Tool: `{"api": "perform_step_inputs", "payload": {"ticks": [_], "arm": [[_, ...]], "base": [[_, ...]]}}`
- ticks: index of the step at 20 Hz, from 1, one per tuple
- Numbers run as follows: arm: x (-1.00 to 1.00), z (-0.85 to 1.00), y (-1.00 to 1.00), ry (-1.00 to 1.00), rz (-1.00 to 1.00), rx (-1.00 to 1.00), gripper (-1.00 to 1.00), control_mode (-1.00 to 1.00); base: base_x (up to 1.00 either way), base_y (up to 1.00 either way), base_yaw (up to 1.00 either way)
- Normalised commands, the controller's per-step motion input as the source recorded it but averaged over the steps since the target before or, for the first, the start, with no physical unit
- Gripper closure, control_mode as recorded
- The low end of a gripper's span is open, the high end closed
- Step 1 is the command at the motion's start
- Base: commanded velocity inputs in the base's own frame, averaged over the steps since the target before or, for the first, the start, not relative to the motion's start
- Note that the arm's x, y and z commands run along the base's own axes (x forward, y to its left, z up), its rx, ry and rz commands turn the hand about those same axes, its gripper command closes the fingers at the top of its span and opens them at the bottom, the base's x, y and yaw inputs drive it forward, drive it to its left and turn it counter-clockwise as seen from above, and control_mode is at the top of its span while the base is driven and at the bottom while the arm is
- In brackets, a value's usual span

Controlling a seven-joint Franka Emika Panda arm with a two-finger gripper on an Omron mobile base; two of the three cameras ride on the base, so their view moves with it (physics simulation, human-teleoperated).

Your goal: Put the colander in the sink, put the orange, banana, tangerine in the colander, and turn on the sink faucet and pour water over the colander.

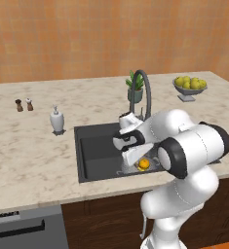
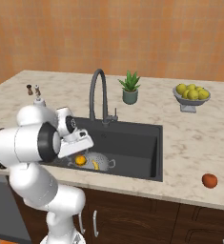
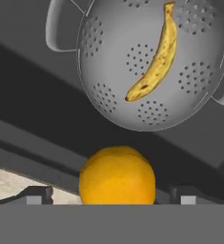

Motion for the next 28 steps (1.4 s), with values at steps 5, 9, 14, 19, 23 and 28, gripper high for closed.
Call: {"api": "perform_step_inputs", "payload": {"ticks": [5,9,14,19,23,28], "arm": [[-0.08,0.50,0.19,0.00,0.00,0.00,-1.00,-1.00],[-0.25,0.56,0.25,0.04,0.00,0.00,-1.00,-1.00],[-0.60,0.53,0.07,0.04,0.00,0.02,-1.00,-1.00],[-0.73,0.42,0.00,0.01,-0.02,0.02,-1.00,-1.00],[-0.76,0.28,0.00,0.00,-0.13,0.02,-1.00,-1.00],[-0.64,0.26,-0.30,0.05,-0.22,0.08,-1.00,-1.00]], "base": [[0.00,0.00,0.00],[0.00,0.00,0.00],[0.00,0.00,0.00],[0.00,0.00,0.00],[0.00,0.00,0.00],[0.00,0.00,0.00]]}}
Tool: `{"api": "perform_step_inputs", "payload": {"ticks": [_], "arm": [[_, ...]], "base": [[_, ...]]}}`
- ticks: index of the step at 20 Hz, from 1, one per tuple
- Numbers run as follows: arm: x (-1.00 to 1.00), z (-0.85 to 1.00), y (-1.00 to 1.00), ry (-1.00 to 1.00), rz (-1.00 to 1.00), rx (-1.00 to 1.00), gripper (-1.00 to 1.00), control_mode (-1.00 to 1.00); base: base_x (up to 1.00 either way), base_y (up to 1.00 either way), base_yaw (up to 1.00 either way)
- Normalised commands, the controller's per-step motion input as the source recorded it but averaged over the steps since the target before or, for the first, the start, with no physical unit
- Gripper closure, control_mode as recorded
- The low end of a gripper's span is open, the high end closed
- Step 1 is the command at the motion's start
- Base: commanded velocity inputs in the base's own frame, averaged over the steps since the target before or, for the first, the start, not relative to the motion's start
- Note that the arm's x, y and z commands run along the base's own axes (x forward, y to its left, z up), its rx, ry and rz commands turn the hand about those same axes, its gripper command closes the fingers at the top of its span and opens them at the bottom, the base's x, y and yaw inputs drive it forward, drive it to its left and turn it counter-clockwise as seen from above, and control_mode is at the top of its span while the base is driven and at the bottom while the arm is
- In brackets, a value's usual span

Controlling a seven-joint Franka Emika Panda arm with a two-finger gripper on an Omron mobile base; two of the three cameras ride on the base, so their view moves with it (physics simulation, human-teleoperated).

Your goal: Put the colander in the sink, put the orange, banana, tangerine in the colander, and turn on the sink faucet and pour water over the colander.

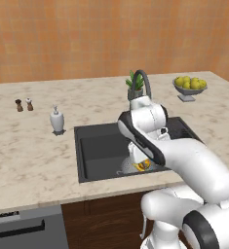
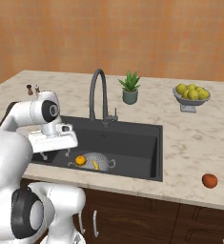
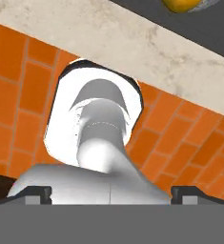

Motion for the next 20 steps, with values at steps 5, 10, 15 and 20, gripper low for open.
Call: {"api": "perform_step_inputs", "payload": {"ticks": [5,10,15,20], "arm": [[-0.36,0.27,-0.68,0.05,-0.11,0.07,-1.00,-1.00],[-0.18,0.18,-0.84,0.00,0.00,0.01,-1.00,-1.00],[0.00,0.14,-1.00,0.00,0.00,0.00,-1.00,-1.00],[0.00,0.23,-0.98,0.00,0.00,0.00,-1.00,-1.00]], "base": [[0.00,0.00,0.00],[0.00,0.00,0.00],[0.00,0.00,0.00],[0.00,0.00,0.00]]}}
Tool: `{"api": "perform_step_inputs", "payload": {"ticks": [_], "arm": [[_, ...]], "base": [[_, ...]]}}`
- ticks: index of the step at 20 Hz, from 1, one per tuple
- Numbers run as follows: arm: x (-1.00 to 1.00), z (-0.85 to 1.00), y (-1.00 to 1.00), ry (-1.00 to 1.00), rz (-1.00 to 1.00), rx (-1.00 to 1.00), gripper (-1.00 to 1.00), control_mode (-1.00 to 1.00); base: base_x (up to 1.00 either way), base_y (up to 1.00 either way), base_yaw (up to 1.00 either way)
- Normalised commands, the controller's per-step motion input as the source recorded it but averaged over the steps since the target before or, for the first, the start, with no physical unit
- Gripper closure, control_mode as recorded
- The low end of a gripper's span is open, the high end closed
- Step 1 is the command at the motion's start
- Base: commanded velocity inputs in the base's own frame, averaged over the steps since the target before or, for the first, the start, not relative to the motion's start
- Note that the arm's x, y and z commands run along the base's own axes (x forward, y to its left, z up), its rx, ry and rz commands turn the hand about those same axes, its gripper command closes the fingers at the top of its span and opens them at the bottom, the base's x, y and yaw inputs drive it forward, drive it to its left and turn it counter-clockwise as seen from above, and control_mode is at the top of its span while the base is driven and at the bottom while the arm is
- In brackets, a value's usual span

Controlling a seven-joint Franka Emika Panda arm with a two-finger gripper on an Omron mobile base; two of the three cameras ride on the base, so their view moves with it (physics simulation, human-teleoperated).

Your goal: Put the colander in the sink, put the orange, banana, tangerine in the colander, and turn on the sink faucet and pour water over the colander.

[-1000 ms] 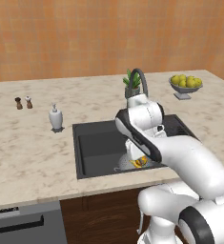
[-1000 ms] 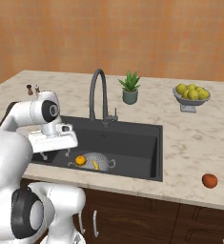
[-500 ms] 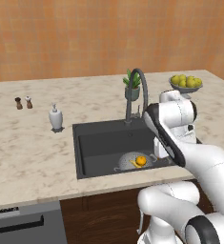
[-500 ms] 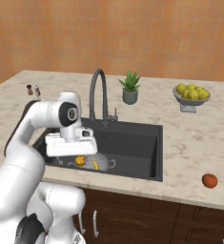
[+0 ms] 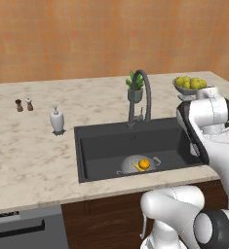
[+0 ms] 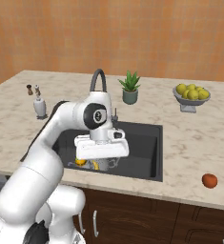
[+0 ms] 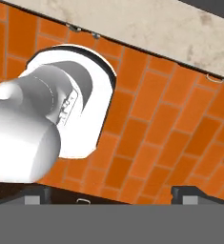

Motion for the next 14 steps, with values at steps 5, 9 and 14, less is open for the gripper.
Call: {"api": "perform_step_inputs", "payload": {"ticks": [5,9,14], "arm": [[0.00,0.17,-0.97,-0.08,0.00,0.01,-1.00,-1.00],[0.02,0.08,-0.94,-0.13,0.00,0.11,-1.00,-1.00],[-0.01,0.00,-0.76,-0.22,-0.15,0.07,-1.00,-1.00]], "base": [[0.00,0.00,0.00],[0.00,0.00,0.00],[0.00,0.00,0.00]]}}
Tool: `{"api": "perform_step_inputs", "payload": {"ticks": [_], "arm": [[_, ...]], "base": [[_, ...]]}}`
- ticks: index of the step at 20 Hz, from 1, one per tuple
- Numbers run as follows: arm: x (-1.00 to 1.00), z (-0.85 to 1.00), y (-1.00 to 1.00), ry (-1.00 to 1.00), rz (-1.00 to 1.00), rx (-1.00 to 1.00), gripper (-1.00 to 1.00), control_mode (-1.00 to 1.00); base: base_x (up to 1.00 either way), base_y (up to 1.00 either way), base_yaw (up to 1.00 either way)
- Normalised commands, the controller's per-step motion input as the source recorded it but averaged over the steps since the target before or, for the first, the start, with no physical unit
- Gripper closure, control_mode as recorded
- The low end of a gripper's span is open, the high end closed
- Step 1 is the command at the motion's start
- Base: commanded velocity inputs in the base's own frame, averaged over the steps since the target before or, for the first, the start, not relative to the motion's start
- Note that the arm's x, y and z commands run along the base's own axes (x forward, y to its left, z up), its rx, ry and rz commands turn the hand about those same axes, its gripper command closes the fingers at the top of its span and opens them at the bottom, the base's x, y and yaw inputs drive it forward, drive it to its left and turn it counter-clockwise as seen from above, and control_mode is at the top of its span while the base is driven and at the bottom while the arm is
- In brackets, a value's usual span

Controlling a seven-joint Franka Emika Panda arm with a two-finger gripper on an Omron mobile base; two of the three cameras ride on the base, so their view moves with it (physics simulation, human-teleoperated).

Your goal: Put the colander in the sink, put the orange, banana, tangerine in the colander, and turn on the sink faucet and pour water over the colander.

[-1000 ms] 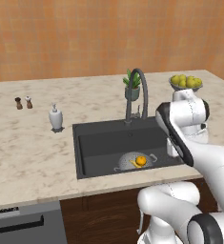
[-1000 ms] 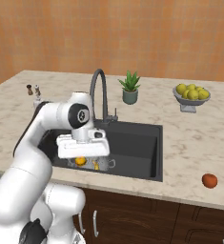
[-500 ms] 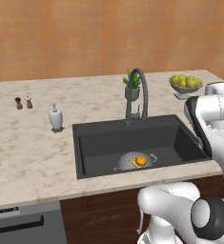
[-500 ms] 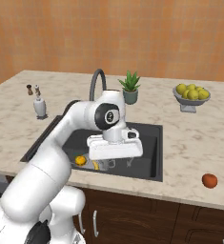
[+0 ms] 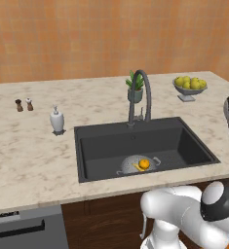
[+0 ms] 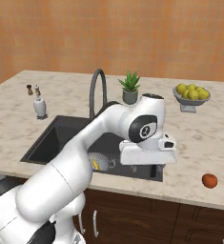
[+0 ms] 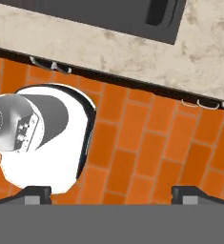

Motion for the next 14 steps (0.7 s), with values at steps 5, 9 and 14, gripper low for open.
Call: {"api": "perform_step_inputs", "payload": {"ticks": [5,9,14], "arm": [[0.02,-0.02,-0.61,-0.07,-0.52,0.05,-1.00,-1.00],[0.19,0.00,-0.51,0.05,-0.56,0.12,-1.00,-1.00],[0.16,-0.03,-0.54,0.02,-0.47,0.05,-1.00,-1.00]], "base": [[0.00,0.00,0.00],[0.00,0.00,0.00],[0.00,0.00,0.00]]}}
